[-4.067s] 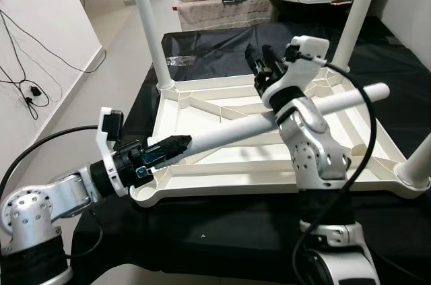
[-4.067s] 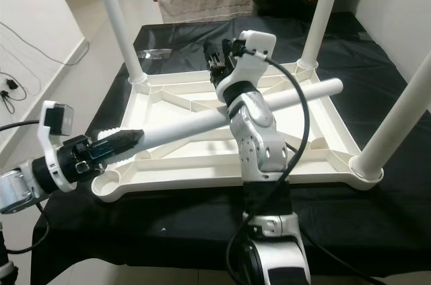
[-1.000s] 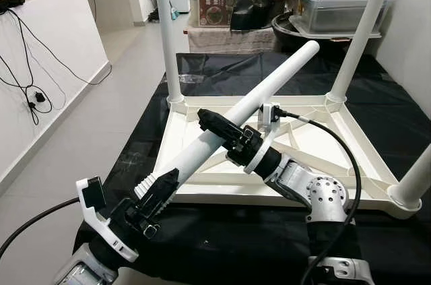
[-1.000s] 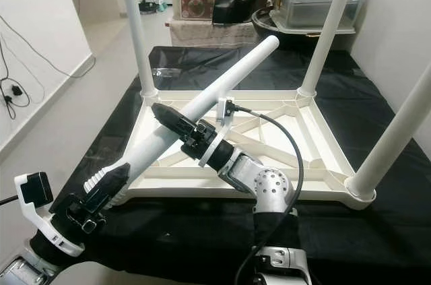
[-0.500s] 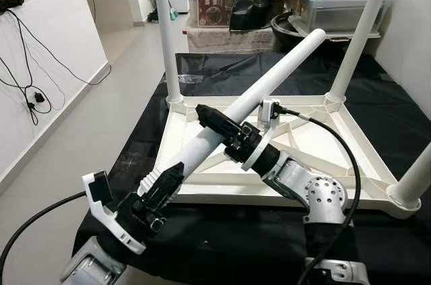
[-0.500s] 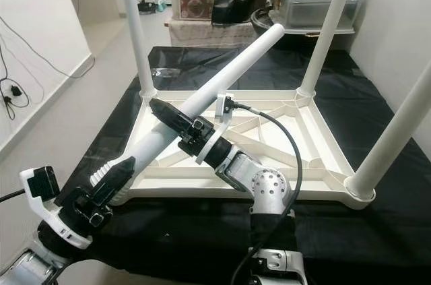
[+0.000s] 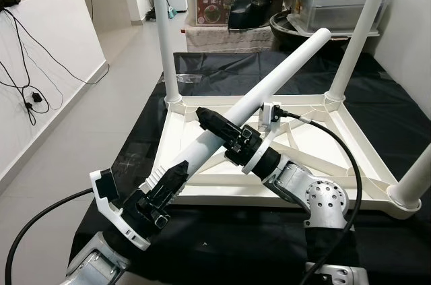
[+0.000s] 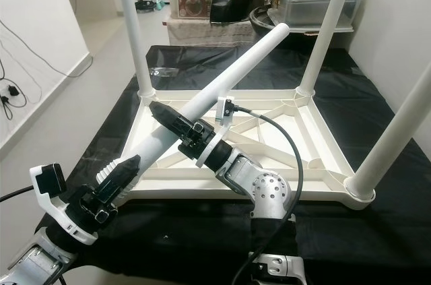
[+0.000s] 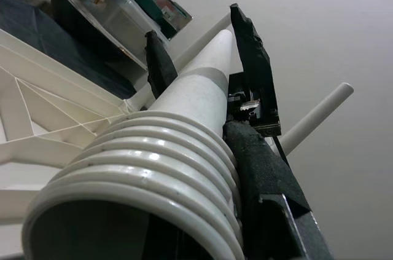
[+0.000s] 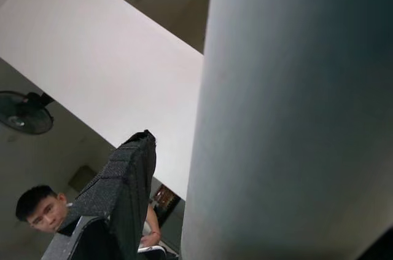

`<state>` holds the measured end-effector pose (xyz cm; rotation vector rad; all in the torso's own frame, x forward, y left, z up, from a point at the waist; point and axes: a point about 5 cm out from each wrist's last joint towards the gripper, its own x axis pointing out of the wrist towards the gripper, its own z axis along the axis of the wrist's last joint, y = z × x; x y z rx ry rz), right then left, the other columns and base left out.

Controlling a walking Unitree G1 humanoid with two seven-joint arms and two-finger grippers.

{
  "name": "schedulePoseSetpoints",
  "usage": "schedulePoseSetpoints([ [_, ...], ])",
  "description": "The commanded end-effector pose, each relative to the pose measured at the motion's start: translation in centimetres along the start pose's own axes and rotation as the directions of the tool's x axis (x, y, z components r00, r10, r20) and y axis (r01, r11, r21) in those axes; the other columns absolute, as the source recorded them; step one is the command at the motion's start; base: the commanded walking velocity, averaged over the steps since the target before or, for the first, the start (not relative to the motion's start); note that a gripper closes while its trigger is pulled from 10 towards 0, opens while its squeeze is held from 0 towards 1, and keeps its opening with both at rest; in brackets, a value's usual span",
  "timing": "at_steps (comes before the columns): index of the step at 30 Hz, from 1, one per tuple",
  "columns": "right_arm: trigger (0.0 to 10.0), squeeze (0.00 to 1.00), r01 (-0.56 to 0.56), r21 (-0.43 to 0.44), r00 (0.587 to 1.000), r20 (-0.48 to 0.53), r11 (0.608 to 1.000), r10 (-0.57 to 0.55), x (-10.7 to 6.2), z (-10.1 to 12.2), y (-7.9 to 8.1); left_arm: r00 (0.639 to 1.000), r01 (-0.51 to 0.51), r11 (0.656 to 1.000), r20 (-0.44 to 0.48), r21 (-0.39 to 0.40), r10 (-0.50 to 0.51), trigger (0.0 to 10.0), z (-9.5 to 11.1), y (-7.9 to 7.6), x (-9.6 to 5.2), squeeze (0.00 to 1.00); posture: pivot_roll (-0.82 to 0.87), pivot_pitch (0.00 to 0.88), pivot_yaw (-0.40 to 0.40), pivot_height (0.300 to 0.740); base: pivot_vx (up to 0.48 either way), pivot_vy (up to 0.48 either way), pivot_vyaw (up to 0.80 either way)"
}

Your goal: Building children table

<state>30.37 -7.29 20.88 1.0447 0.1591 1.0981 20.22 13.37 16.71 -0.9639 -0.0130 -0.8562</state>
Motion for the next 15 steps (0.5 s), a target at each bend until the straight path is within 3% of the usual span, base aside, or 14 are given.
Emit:
schedulePoseSetpoints([
  [1, 9.1, 0.0, -0.03, 0.004, 0.999, -0.041, 1.0, 0.031, 0.66, -0.76, 0.6, 0.999, 0.029, 0.999, -0.044, -0.02, -0.03, 10.0, -0.71, -0.2, 0.15, 0.0, 0.02, 0.021, 0.007, 0.74, 0.0, 0.0, 0.0],
  [2, 0.0, 0.0, -0.028, 0.004, 0.999, -0.035, 1.0, 0.028, 0.69, -0.76, 0.62, 0.998, 0.031, 0.999, -0.044, -0.027, -0.032, 10.0, -0.88, -0.19, 0.17, 0.0, 0.02, 0.018, 0.009, 0.74, 0.0, 0.0, 0.0],
  [15, 0.0, 0.0, -0.007, -0.007, 1.0, -0.001, 1.0, 0.007, 0.73, -0.24, 0.48, 0.997, 0.01, 0.999, -0.07, -0.039, -0.013, 10.0, -1.6, 0.2, 0.1, 0.0, 0.02, 0.017, 0.01, 0.74, 0.0, 0.0, 0.0],
])
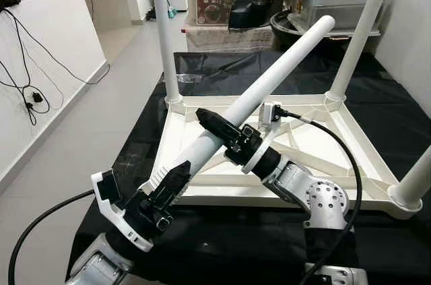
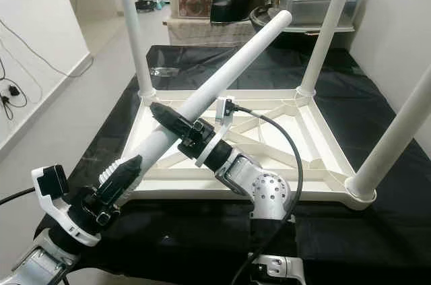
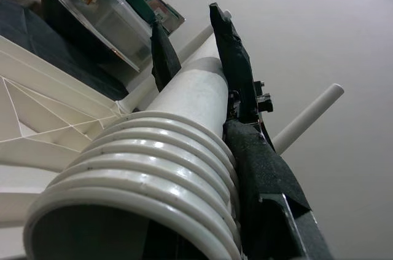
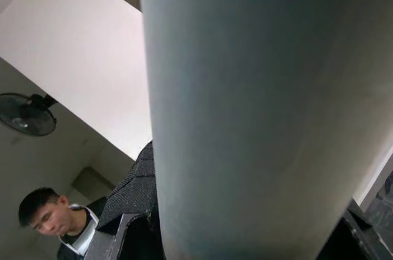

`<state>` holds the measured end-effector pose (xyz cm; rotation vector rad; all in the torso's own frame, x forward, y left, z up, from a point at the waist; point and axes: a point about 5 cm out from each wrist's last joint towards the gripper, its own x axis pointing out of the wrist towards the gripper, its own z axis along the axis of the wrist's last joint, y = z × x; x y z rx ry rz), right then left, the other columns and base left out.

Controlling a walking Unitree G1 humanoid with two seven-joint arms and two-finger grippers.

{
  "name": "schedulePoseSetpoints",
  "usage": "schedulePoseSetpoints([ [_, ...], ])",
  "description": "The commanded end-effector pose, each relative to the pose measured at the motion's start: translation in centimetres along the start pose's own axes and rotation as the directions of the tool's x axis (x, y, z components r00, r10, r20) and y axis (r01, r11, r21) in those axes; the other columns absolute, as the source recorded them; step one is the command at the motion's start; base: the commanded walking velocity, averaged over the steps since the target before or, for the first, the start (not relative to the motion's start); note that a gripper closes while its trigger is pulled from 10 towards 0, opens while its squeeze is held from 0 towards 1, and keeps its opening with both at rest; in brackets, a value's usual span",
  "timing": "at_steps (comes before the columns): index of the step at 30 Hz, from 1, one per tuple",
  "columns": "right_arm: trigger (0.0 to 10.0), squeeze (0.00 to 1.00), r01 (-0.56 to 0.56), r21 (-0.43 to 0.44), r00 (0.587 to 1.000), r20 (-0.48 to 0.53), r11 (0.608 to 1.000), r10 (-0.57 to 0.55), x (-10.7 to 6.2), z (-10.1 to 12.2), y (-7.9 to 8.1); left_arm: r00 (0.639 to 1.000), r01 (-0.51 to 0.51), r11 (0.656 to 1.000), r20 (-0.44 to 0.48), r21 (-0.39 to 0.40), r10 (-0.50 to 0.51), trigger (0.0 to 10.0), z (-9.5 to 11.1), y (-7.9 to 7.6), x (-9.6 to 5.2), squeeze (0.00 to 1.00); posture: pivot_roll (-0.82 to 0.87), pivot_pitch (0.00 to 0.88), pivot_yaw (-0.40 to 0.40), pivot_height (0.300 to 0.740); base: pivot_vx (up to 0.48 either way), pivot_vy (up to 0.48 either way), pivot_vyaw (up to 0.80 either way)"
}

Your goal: Building children table

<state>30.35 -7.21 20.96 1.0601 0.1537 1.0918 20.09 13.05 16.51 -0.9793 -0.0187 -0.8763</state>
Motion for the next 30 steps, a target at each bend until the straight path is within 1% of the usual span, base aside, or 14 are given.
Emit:
schedulePoseSetpoints([
  [1, 0.0, 0.0, -0.005, -0.017, 1.0, -0.012, 1.0, 0.005, 0.6, -0.2, 0.4, 0.996, -0.035, 0.999, -0.083, -0.026, 0.033, 10.0, -1.4, 0.5, 0.1, 0.0, 0.01, 0.017, 0.004, 0.74, 0.0, 0.0, 0.0],
  [5, 0.0, 0.0, 0.002, -0.022, 1.0, -0.001, 1.0, -0.002, 0.8, 0.1, 0.4, 0.99, -0.106, 0.994, -0.095, -0.01, 0.105, 10.0, -1.6, 1.3, 0.3, 0.0, -0.02, 0.024, 0.006, 0.74, 0.0, 0.0, 0.0],
  [7, 0.0, 0.0, 0.004, -0.025, 1.0, 0.001, 1.0, -0.004, 0.8, 0.2, 0.4, 0.989, -0.109, 0.994, -0.099, -0.009, 0.108, 10.0, -1.6, 1.4, 0.2, 0.0, -0.02, 0.026, 0.015, 0.74, 0.0, 0.0, 0.0],
  [8, 0.0, 0.0, 0.006, -0.031, 1.0, 0.007, 0.999, -0.006, 0.8, 0.3, 0.5, 0.99, -0.099, 0.995, -0.104, -0.011, 0.098, 10.0, -1.7, 1.4, 0.1, 1.0, -0.02, 0.024, 0.019, 0.74, 0.0, 0.0, 0.0],
  [16, 0.0, 0.0, 0.003, -0.042, 1.0, 0.031, 0.999, -0.001, 0.8, 0.9, 0.6, 0.992, -0.059, 0.998, -0.11, -0.028, 0.055, 10.0, -1.4, 1.0, 0.0, 1.0, -0.02, 0.029, 0.023, 0.74, 0.0, 0.0, 0.0],
  [20, 0.0, 0.0, 0.0, -0.046, 0.999, 0.043, 0.999, 0.002, 0.9, 1.3, 0.6, 0.992, -0.056, 0.998, -0.11, -0.029, 0.053, 10.0, -1.4, 0.9, -0.1, 1.0, -0.02, 0.03, 0.026, 0.74, 0.0, 0.0, 0.0],
  [21, 0.0, 0.0, 0.0, -0.052, 0.998, 0.056, 0.999, 0.003, 1.0, 1.7, 0.7, 0.992, -0.063, 0.998, -0.112, -0.03, 0.06, 10.0, -1.4, 1.0, -0.3, 1.0, -0.02, 0.03, 0.026, 0.74, 0.0, 0.0, 0.0],
  [24, 0.0, 0.0, 0.0, -0.052, 0.998, 0.056, 0.999, 0.003, 1.0, 1.7, 0.7, 0.992, -0.063, 0.998, -0.112, -0.03, 0.06, 10.0, -1.4, 1.0, -0.3, 1.0, -0.02, 0.03, 0.026, 0.74, 0.0, 0.0, 0.0],
  [25, 0.0, 0.0, -0.002, -0.06, 0.997, 0.071, 0.998, 0.006, 1.2, 2.3, 0.7, 0.99, -0.072, 0.997, -0.121, -0.029, 0.068, 10.0, -1.6, 1.1, -0.5, 1.0, -0.01, 0.026, 0.025, 0.74, 0.0, 0.0, 0.0],
  [26, 0.0, 0.0, -0.002, -0.06, 0.997, 0.071, 0.998, 0.006, 1.2, 2.3, 0.7, 0.99, -0.072, 0.997, -0.121, -0.029, 0.068, 10.0, -1.6, 1.1, -0.5, 1.0, -0.01, 0.026, 0.025, 0.74, 0.0, 0.0, 0.0],
  [27, 0.0, 0.0, -0.006, -0.066, 0.995, 0.094, 0.998, 0.013, 1.4, 3.1, 0.8, 0.988, -0.089, 0.996, -0.131, -0.019, 0.086, 10.0, -1.8, 1.3, -0.8, 1.0, -0.01, 0.026, 0.025, 0.74, 0.0, 0.0, 0.0],
  [28, 0.0, 0.0, -0.009, -0.07, 0.993, 0.113, 0.998, 0.017, 1.5, 3.7, 0.9, 0.982, -0.129, 0.992, -0.138, 0.012, 0.13, 10.0, -1.9, 1.7, -1.0, 1.0, -0.01, 0.026, 0.025, 0.74, 0.0, 0.0, 0.0],
  [29, 0.0, 0.0, -0.01, -0.072, 0.992, 0.124, 0.997, 0.019, 1.6, 4.1, 1.0, 0.978, -0.155, 0.988, -0.139, 0.026, 0.157, 10.0, -1.9, 2.0, -1.1, 1.0, -0.01, 0.026, 0.025, 0.74, 0.0, 0.0, 0.0],
  [30, 0.0, 0.0, -0.01, -0.072, 0.992, 0.124, 0.997, 0.019, 1.6, 4.1, 1.0, 0.978, -0.155, 0.988, -0.139, 0.026, 0.157, 10.0, -1.9, 2.0, -1.1, 1.0, -0.01, 0.026, 0.025, 0.74, 0.0, 0.0, 0.0],
])
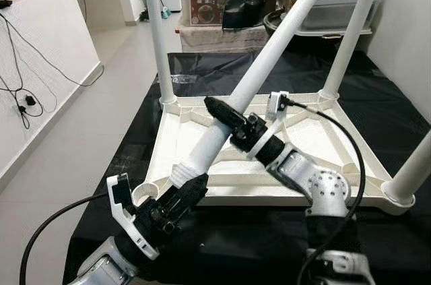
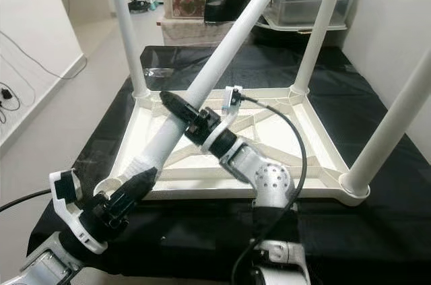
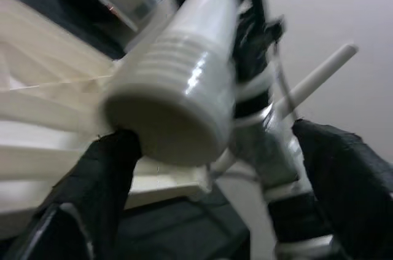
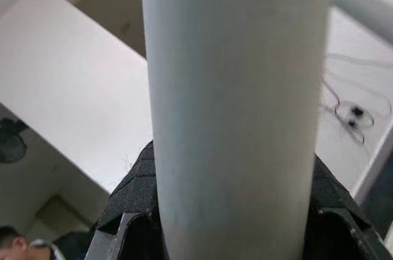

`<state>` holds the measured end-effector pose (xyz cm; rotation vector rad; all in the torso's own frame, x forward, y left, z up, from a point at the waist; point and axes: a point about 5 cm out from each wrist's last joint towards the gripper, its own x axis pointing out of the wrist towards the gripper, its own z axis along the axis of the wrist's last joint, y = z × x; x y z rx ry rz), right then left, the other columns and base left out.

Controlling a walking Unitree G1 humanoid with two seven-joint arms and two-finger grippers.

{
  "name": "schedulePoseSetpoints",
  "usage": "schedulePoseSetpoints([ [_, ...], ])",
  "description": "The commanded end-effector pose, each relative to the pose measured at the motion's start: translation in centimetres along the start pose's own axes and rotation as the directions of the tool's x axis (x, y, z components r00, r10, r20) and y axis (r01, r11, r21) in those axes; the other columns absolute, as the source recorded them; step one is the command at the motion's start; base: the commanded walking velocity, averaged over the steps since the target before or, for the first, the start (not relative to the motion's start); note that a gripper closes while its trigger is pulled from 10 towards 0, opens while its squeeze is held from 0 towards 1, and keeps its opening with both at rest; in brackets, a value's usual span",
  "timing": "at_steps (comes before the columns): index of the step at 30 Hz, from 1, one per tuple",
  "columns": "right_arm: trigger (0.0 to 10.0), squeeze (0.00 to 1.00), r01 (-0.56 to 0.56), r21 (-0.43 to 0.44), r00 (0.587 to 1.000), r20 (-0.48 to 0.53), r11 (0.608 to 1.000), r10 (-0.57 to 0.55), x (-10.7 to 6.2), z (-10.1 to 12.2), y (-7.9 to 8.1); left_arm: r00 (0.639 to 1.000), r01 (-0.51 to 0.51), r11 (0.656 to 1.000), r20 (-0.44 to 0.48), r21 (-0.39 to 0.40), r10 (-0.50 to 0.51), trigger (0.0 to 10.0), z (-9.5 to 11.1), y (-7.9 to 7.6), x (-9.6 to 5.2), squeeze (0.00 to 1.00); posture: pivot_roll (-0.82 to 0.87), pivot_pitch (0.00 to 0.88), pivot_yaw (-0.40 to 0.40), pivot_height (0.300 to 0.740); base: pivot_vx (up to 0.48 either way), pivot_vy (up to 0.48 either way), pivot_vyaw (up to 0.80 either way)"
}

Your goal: Building children table

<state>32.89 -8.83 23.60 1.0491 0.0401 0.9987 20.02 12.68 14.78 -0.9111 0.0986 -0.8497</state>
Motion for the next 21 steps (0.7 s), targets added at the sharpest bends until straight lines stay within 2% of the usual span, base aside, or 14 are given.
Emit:
schedulePoseSetpoints([
  [1, 0.0, 0.0, -0.046, -0.001, 0.999, 0.023, 0.999, 0.046, 0.7, 0.4, 0.7, 0.996, -0.083, 0.997, -0.034, 0.0, 0.083, 10.0, -0.6, 1.1, -0.5, 0.0, -0.01, 0.026, 0.025, 0.74, 0.0, 0.0, 0.0],
  [11, 0.0, 0.0, -0.029, -0.034, 0.997, 0.066, 0.999, 0.031, 1.0, 2.0, 0.5, 0.997, -0.07, 0.997, -0.024, -0.009, 0.07, 10.0, -0.5, 0.8, -0.9, 0.0, -0.01, 0.026, 0.023, 0.74, 0.0, 0.0, 0.0],
  [13, 0.0, 0.0, 0.008, -0.089, 0.997, 0.078, 0.996, -0.001, 1.4, 2.7, 0.2, 0.995, -0.092, 0.995, -0.039, 0.029, 0.093, 10.0, -0.7, 0.8, -1.0, 0.0, -0.01, 0.023, 0.019, 0.74, 0.0, 0.0, 0.0],
  [14, 0.0, 0.0, 0.008, -0.089, 0.997, 0.078, 0.996, -0.001, 1.4, 2.7, 0.2, 0.995, -0.092, 0.995, -0.039, 0.029, 0.093, 10.0, -0.7, 0.8, -1.0, 0.0, -0.01, 0.023, 0.019, 0.74, 0.0, 0.0, 0.0],
  [16, 0.0, 0.0, 0.064, -0.156, 0.995, 0.085, 0.986, -0.051, 1.8, 3.2, -0.2, 0.988, -0.142, 0.986, -0.051, 0.093, 0.147, 10.0, -0.8, 1.0, -1.0, 0.0, 0.0, 0.023, 0.015, 0.74, 0.0, 0.0, 0.0],
  [18, 0.0, 0.0, 0.145, -0.267, 0.987, 0.1, 0.953, -0.123, 2.2, 3.4, -0.6, 0.967, -0.218, 0.948, -0.077, 0.231, 0.241, 10.0, -0.8, 1.6, -0.9, 0.0, 0.0, 0.023, 0.015, 0.74, 0.0, 0.0, 0.0],
  [20, 0.0, 0.0, 0.183, -0.319, 0.981, 0.119, 0.93, -0.153, 2.4, 3.5, -0.8, 0.95, -0.261, 0.91, -0.082, 0.322, 0.301, 10.0, -0.7, 1.9, -0.8, 0.0, 0.0, 0.023, 0.015, 0.74, 0.0, 0.0, 0.0],
  [21, 0.0, 0.0, 0.19, -0.323, 0.98, 0.124, 0.927, -0.157, 2.5, 3.5, -0.8, 0.947, -0.265, 0.902, -0.082, 0.341, 0.31, 10.0, -0.6, 2.0, -0.8, 0.0, 0.0, 0.023, 0.015, 0.74, 0.0, 0.0, 0.0],
])
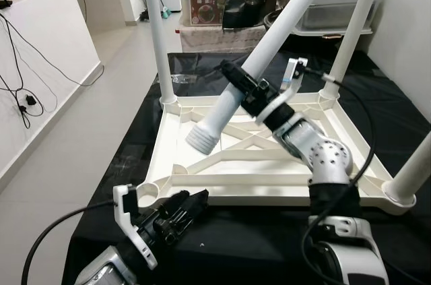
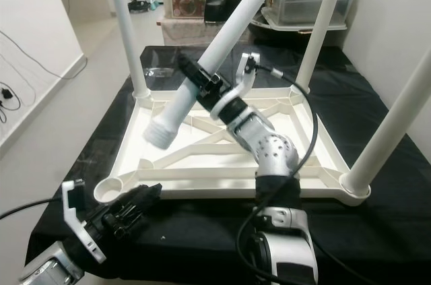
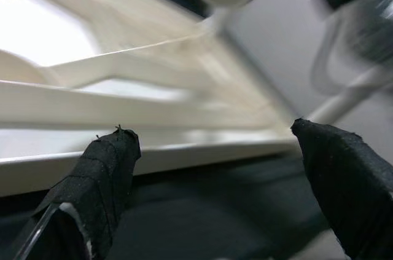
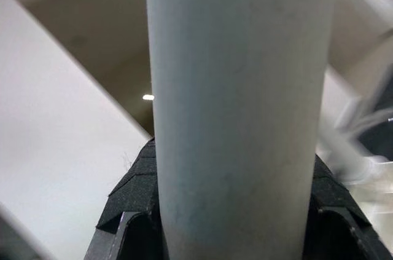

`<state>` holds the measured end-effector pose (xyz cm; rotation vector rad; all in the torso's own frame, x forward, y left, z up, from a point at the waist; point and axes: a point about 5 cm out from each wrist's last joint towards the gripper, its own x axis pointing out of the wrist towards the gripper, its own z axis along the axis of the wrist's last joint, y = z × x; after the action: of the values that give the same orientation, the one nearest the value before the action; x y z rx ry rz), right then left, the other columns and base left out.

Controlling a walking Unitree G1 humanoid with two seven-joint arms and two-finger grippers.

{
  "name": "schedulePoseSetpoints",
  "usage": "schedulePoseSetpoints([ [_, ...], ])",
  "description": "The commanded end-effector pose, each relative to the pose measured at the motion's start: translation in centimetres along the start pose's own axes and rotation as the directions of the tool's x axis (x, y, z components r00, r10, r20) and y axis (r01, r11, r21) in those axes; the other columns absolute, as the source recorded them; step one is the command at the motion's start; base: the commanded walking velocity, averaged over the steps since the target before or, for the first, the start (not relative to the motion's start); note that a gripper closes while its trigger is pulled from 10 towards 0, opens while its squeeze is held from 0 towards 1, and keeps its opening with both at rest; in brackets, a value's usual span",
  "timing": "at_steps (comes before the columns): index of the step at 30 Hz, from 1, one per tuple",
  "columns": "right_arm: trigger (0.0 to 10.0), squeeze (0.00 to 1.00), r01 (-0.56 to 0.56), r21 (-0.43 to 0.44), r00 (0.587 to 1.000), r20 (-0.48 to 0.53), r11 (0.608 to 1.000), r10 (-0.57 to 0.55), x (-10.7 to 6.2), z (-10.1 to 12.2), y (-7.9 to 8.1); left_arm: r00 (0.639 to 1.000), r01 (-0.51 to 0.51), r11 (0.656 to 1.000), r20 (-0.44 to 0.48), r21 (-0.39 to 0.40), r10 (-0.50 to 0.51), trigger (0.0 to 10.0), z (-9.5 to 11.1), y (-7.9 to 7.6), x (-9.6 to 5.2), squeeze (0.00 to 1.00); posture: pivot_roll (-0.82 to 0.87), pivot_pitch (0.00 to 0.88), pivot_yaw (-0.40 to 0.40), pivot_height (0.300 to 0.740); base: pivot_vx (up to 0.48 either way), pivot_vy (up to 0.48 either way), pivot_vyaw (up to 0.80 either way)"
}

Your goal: Building children table

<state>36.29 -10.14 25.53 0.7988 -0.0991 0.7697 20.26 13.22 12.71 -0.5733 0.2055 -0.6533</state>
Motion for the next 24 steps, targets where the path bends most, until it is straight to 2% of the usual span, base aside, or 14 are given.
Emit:
schedulePoseSetpoints([
  [1, 0.0, 0.0, 0.006, -0.036, 1.0, 0.001, 0.999, -0.006, 0.6, 0.0, 0.4, 0.999, -0.035, 0.998, -0.004, 0.06, 0.036, 10.0, 0.2, 0.2, 0.0, 0.0, 0.0, 0.023, 0.015, 0.74, 0.0, 0.0, 0.0],
  [4, 0.0, 0.0, 0.01, -0.04, 1.0, 0.005, 0.999, -0.01, 0.7, 0.0, 0.3, 0.999, -0.039, 0.996, -0.005, 0.077, 0.04, 10.0, 0.2, 0.2, 0.0, 0.0, 0.0, 0.023, 0.015, 0.74, 0.0, 0.0, 0.0],
  [5, 0.0, 0.0, 0.02, -0.088, 1.0, 0.009, 0.996, -0.019, 0.8, 0.0, 0.4, 0.998, -0.057, 0.992, -0.005, 0.112, 0.058, 10.0, 0.4, 0.3, 0.1, 0.0, 0.01, 0.019, 0.015, 0.74, 0.0, 0.0, 0.0],
  [9, 0.0, 0.0, 0.025, -0.106, 1.0, 0.012, 0.994, -0.024, 0.9, 0.0, 0.4, 0.998, -0.067, 0.99, -0.004, 0.127, 0.068, 10.0, 0.5, 0.4, 0.1, 0.0, 0.01, 0.019, 0.015, 0.74, 0.0, 0.0, 0.0],
  [10, 0.0, 0.0, 0.039, -0.161, 0.999, 0.02, 0.986, -0.036, 1.1, -0.3, 0.6, 0.997, -0.079, 0.969, 0.003, 0.233, 0.081, 10.0, 1.3, 0.1, 0.7, 0.0, 0.04, 0.009, 0.015, 0.74, 0.0, 0.0, 0.0],
  [11, 0.0, 0.0, 0.046, -0.227, 0.999, 0.029, 0.973, -0.041, 1.2, -0.6, 0.8, 0.996, -0.084, 0.934, 0.017, 0.347, 0.083, 10.0, 2.1, -0.3, 1.2, 0.0, 0.04, 0.011, 0.015, 0.74, 0.0, 0.0, 0.0],
  [12, 0.0, 0.0, 0.046, -0.227, 0.999, 0.029, 0.973, -0.041, 1.2, -0.6, 0.8, 0.996, -0.084, 0.934, 0.017, 0.347, 0.083, 10.0, 2.1, -0.3, 1.2, 0.0, 0.04, 0.011, 0.015, 0.74, 0.0, 0.0, 0.0],
  [14, 0.0, 0.0, 0.039, -0.375, 0.999, 0.043, 0.926, -0.025, 1.3, -1.0, 1.5, 0.992, -0.125, 0.859, 0.072, 0.496, 0.103, 10.0, 3.5, -0.7, 2.1, 0.0, 0.04, 0.011, 0.015, 0.74, 0.0, 0.0, 0.0],
  [15, 0.0, 0.0, 0.039, -0.375, 0.999, 0.043, 0.926, -0.025, 1.3, -1.0, 1.5, 0.992, -0.125, 0.859, 0.072, 0.496, 0.103, 10.0, 3.5, -0.7, 2.1, 0.0, 0.04, 0.011, 0.015, 0.74, 0.0, 0.0, 0.0],
  [17, 0.0, 0.0, 0.027, -0.436, 0.999, 0.05, 0.9, -0.006, 1.4, -1.2, 2.0, 0.982, -0.19, 0.816, 0.12, 0.546, 0.148, 10.0, 4.3, -0.3, 2.5, 0.0, 0.04, 0.011, 0.015, 0.74, 0.0, 0.0, 0.0],
  [19, 0.0, 0.0, 0.027, -0.436, 0.999, 0.05, 0.9, -0.006, 1.4, -1.2, 2.0, 0.982, -0.19, 0.816, 0.12, 0.546, 0.148, 10.0, 4.3, -0.3, 2.5, 0.0, 0.04, 0.011, 0.015, 0.74, 0.0, 0.0, 0.0],
  [20, 0.0, 0.0, 0.017, -0.449, 0.998, 0.055, 0.893, 0.009, 1.4, -1.3, 2.3, 0.975, -0.222, 0.8, 0.143, 0.557, 0.171, 10.0, 4.7, 0.0, 2.7, 0.0, 0.04, 0.011, 0.015, 0.74, 0.0, 0.0, 0.0],
  [21, 0.0, 0.0, 0.017, -0.449, 0.998, 0.055, 0.893, 0.009, 1.4, -1.3, 2.3, 0.975, -0.222, 0.8, 0.143, 0.557, 0.171, 10.0, 4.7, 0.0, 2.7, 0.0, 0.04, 0.011, 0.015, 0.74, 0.0, 0.0, 0.0],
  [24, 0.0, 0.0, -0.017, -0.444, 0.995, 0.08, 0.896, 0.059, 1.2, -1.6, 3.5, 0.95, -0.313, 0.74, 0.202, 0.596, 0.239, 10.0, 5.9, 0.7, 3.5, 0.0, 0.04, 0.0, 0.009, 0.74, 0.0, 0.0, 0.0],
])
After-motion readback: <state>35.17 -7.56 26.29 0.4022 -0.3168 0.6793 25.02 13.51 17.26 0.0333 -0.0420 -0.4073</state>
